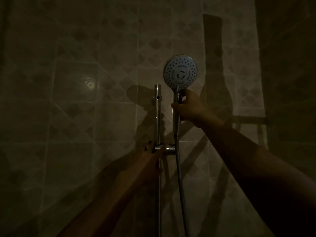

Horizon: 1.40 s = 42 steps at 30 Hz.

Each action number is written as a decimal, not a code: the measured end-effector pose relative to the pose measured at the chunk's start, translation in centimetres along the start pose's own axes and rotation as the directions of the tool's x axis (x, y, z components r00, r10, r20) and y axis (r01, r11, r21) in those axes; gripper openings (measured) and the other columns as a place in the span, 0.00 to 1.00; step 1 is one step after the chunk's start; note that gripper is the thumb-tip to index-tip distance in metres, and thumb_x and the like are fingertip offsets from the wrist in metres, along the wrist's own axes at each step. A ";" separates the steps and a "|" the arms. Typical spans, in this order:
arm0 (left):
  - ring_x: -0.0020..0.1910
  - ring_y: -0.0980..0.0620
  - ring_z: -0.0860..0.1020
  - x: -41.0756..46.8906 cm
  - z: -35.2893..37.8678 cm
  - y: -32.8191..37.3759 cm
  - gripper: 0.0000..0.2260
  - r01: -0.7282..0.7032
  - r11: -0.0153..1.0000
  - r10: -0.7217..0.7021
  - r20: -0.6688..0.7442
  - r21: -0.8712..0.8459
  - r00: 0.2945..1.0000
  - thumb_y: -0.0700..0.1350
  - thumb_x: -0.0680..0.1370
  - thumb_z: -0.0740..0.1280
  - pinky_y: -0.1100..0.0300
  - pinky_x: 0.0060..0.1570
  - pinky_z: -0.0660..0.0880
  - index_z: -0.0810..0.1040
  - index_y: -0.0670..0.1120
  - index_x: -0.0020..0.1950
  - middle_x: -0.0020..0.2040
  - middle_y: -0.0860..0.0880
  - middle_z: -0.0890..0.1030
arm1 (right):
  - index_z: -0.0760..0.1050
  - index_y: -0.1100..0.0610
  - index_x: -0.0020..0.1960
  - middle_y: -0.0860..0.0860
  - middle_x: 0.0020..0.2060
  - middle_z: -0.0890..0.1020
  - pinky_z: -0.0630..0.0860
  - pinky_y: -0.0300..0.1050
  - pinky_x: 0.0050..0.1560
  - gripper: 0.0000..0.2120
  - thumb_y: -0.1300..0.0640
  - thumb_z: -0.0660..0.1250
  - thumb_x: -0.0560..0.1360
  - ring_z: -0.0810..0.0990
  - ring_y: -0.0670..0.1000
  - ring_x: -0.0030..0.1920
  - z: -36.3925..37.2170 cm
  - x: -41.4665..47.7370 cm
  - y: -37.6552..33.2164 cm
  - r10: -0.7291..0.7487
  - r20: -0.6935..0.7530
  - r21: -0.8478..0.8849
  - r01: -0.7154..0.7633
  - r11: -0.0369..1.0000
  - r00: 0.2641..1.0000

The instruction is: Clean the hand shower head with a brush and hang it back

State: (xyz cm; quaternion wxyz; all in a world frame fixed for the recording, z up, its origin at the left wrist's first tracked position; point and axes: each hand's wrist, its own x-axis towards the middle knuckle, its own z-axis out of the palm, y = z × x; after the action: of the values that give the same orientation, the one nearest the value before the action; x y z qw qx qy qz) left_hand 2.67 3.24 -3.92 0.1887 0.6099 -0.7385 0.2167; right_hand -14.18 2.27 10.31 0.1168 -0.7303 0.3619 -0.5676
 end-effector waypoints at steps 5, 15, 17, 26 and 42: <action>0.78 0.38 0.57 0.1 0.3 -0.5 0.36 -0.045 0.997 0.045 0.003 0.056 0.999 0.51 0.79 0.66 0.48 0.71 0.65 0.48 0.58 0.81 0.82 0.43 0.49 | 0.68 0.56 0.70 0.57 0.58 0.80 0.81 0.59 0.57 0.23 0.59 0.70 0.77 0.81 0.58 0.57 2.4 -0.5 1.2 -0.013 0.016 -0.054 0.014 0.998 1.000; 0.78 0.36 0.55 0.6 0.9 -0.6 0.36 -0.024 0.999 0.024 0.005 0.039 1.000 0.50 0.80 0.66 0.43 0.70 0.66 0.47 0.59 0.81 0.82 0.43 0.48 | 0.71 0.58 0.66 0.57 0.57 0.81 0.80 0.59 0.58 0.20 0.53 0.70 0.77 0.82 0.58 0.56 3.3 -0.3 1.5 -0.030 -0.007 -0.243 0.027 0.970 1.000; 0.78 0.36 0.56 0.6 0.9 -0.7 0.36 -0.024 0.999 0.024 0.003 0.034 1.000 0.50 0.80 0.65 0.43 0.70 0.66 0.47 0.59 0.81 0.82 0.43 0.49 | 0.72 0.57 0.64 0.56 0.56 0.81 0.81 0.57 0.57 0.18 0.52 0.70 0.78 0.82 0.57 0.54 3.5 -0.3 1.2 -0.048 -0.003 -0.298 0.045 0.953 0.999; 0.78 0.37 0.56 0.2 0.0 -0.6 0.35 -0.048 0.999 0.048 0.030 0.008 0.998 0.49 0.80 0.64 0.47 0.71 0.65 0.48 0.57 0.81 0.82 0.42 0.47 | 0.74 0.59 0.60 0.58 0.54 0.82 0.82 0.58 0.55 0.15 0.54 0.70 0.77 0.83 0.58 0.52 4.3 -0.1 2.4 0.049 0.063 -0.319 -0.026 0.947 0.997; 0.79 0.38 0.51 0.1 0.7 -0.6 0.40 -0.002 0.999 0.003 0.033 -0.037 0.999 0.54 0.77 0.68 0.43 0.75 0.59 0.46 0.58 0.81 0.82 0.44 0.46 | 0.71 0.61 0.65 0.57 0.54 0.81 0.81 0.50 0.51 0.17 0.56 0.67 0.80 0.82 0.54 0.51 4.7 -1.8 4.7 0.088 0.080 -0.218 -0.068 0.974 0.993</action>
State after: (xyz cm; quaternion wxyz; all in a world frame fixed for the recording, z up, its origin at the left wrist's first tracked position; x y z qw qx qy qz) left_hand 3.20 2.67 -4.40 0.1874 0.6089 -0.7463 0.1928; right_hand -11.88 -1.01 4.71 0.0754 -0.7483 0.4438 -0.4872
